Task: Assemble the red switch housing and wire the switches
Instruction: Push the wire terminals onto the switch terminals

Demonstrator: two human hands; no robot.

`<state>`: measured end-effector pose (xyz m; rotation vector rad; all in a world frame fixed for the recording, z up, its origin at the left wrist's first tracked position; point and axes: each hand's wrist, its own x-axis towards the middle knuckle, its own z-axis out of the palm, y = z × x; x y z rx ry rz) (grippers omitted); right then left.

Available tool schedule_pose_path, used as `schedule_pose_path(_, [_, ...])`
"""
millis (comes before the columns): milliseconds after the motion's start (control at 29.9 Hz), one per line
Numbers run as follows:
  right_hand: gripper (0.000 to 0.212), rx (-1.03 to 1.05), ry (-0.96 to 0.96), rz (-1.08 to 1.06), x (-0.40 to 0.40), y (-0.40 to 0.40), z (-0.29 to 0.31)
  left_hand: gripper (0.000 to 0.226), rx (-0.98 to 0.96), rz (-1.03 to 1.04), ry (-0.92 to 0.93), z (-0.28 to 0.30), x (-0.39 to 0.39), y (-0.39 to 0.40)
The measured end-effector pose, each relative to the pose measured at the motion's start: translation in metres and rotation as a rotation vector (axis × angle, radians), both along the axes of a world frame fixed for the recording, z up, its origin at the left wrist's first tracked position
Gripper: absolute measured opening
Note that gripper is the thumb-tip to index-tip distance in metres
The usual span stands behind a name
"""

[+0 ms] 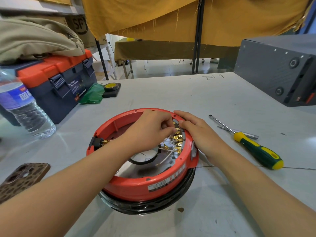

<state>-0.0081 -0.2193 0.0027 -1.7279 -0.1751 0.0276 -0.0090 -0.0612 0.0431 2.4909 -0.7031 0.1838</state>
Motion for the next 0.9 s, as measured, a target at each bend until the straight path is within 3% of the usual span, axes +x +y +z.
schedule_pose_path(167, [0.031, -0.008, 0.016, -0.009, -0.0018, 0.0007, 0.0020, 0.010, -0.078, -0.003, 0.070, 0.0013, -0.0001, 0.0014])
schedule_pose_path(368, [0.005, -0.278, -0.261, -0.259, -0.0034, -0.0047, 0.0031, 0.011, -0.080, -0.004, 0.076, 0.0031, -0.0006, 0.0026])
schedule_pose_path(903, [0.012, -0.238, -0.272, -0.150, -0.0042, -0.0052, 0.0020, 0.014, -0.043, -0.028, 0.008, 0.0027, -0.0027, -0.0008])
